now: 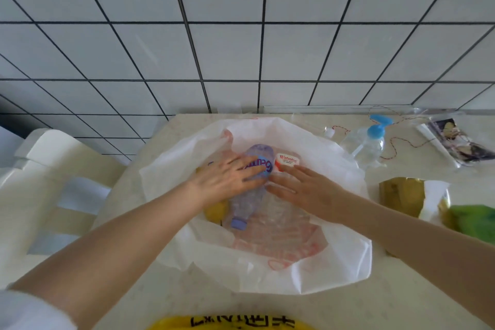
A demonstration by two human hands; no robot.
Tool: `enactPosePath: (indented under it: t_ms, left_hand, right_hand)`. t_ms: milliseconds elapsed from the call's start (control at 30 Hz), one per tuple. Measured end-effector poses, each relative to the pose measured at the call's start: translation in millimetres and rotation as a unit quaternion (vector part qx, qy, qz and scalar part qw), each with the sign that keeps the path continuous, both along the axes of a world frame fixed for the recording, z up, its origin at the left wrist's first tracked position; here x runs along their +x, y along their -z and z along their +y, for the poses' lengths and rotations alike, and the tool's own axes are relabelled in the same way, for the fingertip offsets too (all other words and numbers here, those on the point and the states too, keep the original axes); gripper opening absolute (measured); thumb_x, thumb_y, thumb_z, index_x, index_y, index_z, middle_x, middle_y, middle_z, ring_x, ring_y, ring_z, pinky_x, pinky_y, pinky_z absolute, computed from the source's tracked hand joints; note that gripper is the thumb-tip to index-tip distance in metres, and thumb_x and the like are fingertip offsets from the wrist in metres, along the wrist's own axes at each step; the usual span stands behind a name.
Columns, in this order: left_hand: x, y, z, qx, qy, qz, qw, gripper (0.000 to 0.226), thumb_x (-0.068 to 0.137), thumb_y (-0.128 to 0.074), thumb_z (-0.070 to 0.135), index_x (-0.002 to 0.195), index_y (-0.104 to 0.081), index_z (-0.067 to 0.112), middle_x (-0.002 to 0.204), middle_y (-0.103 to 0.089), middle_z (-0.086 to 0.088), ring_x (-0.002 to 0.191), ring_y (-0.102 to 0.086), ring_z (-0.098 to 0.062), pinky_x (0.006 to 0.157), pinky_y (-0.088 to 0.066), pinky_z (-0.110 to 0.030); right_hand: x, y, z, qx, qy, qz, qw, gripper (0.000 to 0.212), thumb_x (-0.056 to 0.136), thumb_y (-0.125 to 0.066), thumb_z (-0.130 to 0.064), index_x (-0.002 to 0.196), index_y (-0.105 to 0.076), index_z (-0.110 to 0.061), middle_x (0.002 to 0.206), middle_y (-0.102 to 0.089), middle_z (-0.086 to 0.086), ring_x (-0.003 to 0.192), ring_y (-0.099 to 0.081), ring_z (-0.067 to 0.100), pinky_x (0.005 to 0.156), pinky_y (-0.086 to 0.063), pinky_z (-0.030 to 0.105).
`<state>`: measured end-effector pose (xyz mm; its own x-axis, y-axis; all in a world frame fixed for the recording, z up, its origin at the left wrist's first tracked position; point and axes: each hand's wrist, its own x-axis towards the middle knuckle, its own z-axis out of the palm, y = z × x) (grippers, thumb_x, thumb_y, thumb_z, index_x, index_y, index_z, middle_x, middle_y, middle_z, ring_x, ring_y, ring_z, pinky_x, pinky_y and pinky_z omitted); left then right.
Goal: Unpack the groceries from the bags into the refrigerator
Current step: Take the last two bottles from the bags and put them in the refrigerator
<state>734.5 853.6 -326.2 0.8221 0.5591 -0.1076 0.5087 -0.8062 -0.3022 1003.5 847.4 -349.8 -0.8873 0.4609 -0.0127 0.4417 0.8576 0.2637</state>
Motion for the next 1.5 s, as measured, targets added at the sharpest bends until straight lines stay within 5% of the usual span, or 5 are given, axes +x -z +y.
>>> enactPosePath:
  t_ms: [467,700,800,1133,1500]
  left_hand:
    - [25.1,12.4,12.1,-0.011,0.031,0.110,0.993,0.063,0.080,-0.075,0.019,0.135,-0.046,0.031,0.156,-0.031,0.002,0.144,-0.027,-0.032,0.115,-0.023,-0.048]
    - [27.5,13.3,5.4,-0.011,0.087,0.038,0.995,0.041,0.058,-0.086,0.009,0.093,-0.069,0.020,0.104,-0.070,0.000,0.110,-0.065,-0.027,0.099,-0.048,-0.046]
    - [28.8,18.3,-4.3,-0.021,0.084,0.052,0.995,0.045,0.059,-0.088,0.016,0.098,-0.068,0.023,0.107,-0.070,0.002,0.116,-0.061,-0.025,0.099,-0.048,-0.042]
    - [20.3,18.0,-8.5,0.018,0.146,-0.037,0.988,0.024,0.080,-0.068,0.003,0.099,-0.066,0.017,0.096,-0.069,-0.002,0.102,-0.066,-0.031,0.091,-0.053,-0.041]
    - [4.8,-12.9,-51.4,0.036,0.038,-0.237,0.970,0.031,0.087,-0.051,0.003,0.116,-0.059,0.012,0.113,-0.067,-0.008,0.108,-0.062,-0.029,0.098,-0.047,-0.037]
  right_hand:
    - [0.7,-6.0,-27.8,-0.100,-0.025,-0.031,0.994,0.045,0.064,-0.083,-0.027,0.104,-0.064,-0.033,0.128,-0.054,0.013,0.119,-0.049,0.053,0.085,-0.048,0.065]
    - [5.6,-1.4,-61.6,-0.086,0.076,0.054,0.992,0.038,0.072,-0.060,-0.005,0.107,-0.048,-0.014,0.107,-0.058,0.011,0.099,-0.062,0.036,0.072,-0.058,0.040]
    - [-14.3,-11.7,-60.7,-0.124,0.261,0.137,0.948,0.042,0.076,-0.052,-0.002,0.118,-0.054,-0.008,0.107,-0.059,0.013,0.078,-0.060,0.032,0.050,-0.054,0.039]
    - [-65.0,-17.1,-46.0,-0.220,0.511,-0.051,0.829,0.104,0.091,-0.055,-0.043,0.145,0.021,0.002,0.133,-0.041,0.027,0.115,-0.049,0.035,0.089,-0.043,0.038]
    - [-40.1,-40.6,-77.3,-0.402,0.569,0.204,0.688,0.051,0.070,-0.071,-0.020,0.111,-0.044,-0.007,0.117,-0.040,0.008,0.109,-0.049,0.031,0.083,-0.050,0.034]
